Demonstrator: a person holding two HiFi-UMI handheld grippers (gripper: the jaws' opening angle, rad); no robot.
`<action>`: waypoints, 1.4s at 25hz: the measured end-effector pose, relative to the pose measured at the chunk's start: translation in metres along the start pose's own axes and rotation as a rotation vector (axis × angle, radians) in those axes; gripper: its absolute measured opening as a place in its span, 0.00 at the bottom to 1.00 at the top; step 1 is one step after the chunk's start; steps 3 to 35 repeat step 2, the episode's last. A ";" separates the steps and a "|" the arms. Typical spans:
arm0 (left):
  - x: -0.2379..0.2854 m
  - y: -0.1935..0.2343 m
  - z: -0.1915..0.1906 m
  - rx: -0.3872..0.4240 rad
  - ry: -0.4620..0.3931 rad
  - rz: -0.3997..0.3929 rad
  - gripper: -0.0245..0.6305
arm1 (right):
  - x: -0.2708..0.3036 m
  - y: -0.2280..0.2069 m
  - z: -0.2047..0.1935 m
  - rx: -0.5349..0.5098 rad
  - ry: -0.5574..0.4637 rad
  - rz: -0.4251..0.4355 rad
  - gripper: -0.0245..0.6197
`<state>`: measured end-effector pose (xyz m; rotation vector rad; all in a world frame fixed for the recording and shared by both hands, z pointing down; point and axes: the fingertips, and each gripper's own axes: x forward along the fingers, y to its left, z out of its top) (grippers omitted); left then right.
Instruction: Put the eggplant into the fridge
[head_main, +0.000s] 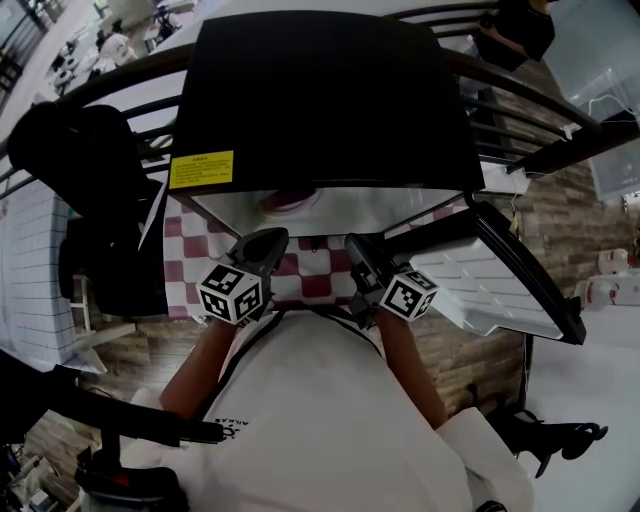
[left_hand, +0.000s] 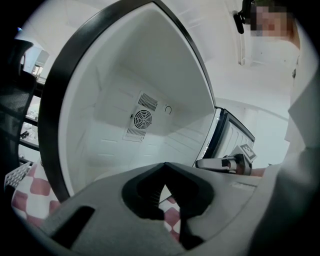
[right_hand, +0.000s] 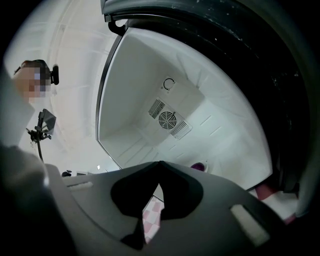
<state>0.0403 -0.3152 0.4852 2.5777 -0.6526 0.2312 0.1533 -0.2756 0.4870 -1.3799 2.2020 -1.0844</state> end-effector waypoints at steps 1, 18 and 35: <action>0.000 0.000 0.000 0.000 0.001 -0.002 0.05 | 0.000 0.001 -0.001 -0.003 0.004 -0.001 0.05; 0.000 -0.001 0.000 -0.001 0.001 -0.003 0.05 | 0.001 0.002 -0.001 -0.007 0.007 -0.001 0.05; 0.000 -0.001 0.000 -0.001 0.001 -0.003 0.05 | 0.001 0.002 -0.001 -0.007 0.007 -0.001 0.05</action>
